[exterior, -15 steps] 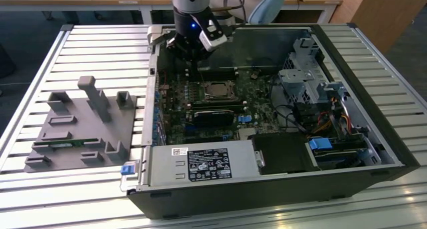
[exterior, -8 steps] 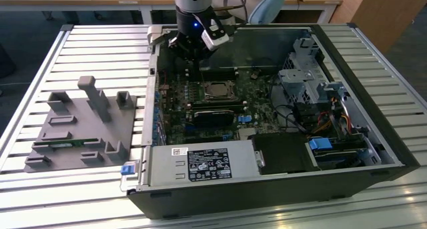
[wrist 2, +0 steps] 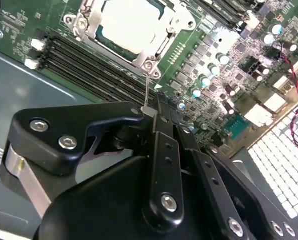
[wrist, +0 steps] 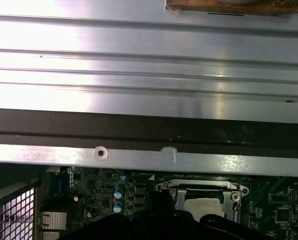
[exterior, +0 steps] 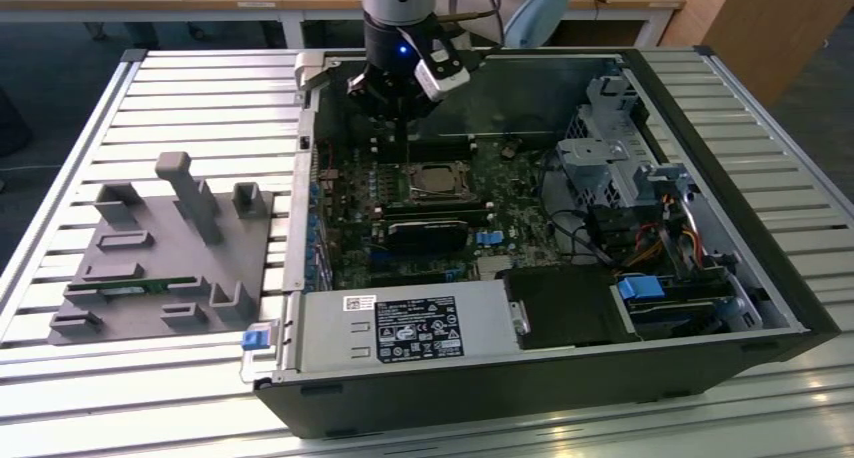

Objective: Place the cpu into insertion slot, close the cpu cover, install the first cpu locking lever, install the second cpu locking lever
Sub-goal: 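Install the first cpu locking lever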

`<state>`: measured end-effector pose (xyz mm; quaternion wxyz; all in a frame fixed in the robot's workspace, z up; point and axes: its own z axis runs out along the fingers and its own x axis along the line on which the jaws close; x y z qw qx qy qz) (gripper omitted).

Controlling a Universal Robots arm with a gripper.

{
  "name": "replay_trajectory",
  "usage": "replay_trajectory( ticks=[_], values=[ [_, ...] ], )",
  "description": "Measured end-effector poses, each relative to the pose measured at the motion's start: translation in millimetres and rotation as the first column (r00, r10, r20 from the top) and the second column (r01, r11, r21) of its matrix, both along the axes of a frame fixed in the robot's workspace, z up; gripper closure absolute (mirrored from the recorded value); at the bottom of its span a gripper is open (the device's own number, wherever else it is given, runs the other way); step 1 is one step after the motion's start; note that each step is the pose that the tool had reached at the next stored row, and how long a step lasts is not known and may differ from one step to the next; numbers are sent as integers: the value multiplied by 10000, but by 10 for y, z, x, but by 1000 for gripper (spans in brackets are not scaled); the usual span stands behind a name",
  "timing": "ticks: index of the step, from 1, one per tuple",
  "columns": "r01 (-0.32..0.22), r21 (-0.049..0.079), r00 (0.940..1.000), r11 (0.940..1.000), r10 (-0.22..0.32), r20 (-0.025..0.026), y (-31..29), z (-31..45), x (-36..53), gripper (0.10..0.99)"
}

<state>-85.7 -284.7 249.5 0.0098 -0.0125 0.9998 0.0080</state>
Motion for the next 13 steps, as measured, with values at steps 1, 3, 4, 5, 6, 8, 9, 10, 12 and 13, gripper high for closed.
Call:
replay_trajectory(
  ticks=[1, 3, 4, 5, 6, 8, 9, 10, 12, 13],
  values=[
    [0, 0, 10000, 10000, 0, -1, 0, 0, 13, 976],
    [0, 1, 10000, 10000, 0, -2, 0, 0, 38, 976],
    [-1, 1, 10000, 10000, 1, -1, 0, 0, 47, 976],
    [-1, 1, 10000, 10000, 1, -2, 0, 0, 55, 976],
    [-1, 2, 10000, 10000, 1, -1, 0, 0, 62, 976],
    [-1, 2, 10000, 10000, 1, -1, 0, 0, 74, 976],
    [-1, 2, 10000, 10000, 1, -1, 0, 0, 82, 976],
    [-1, 2, 10000, 10000, 1, -1, 0, 0, 89, 976],
    [0, 2, 10000, 10000, 0, -1, 0, -1, 103, 976],
    [0, 2, 10000, 10000, 0, -1, 0, -1, 110, 976]
  ],
)
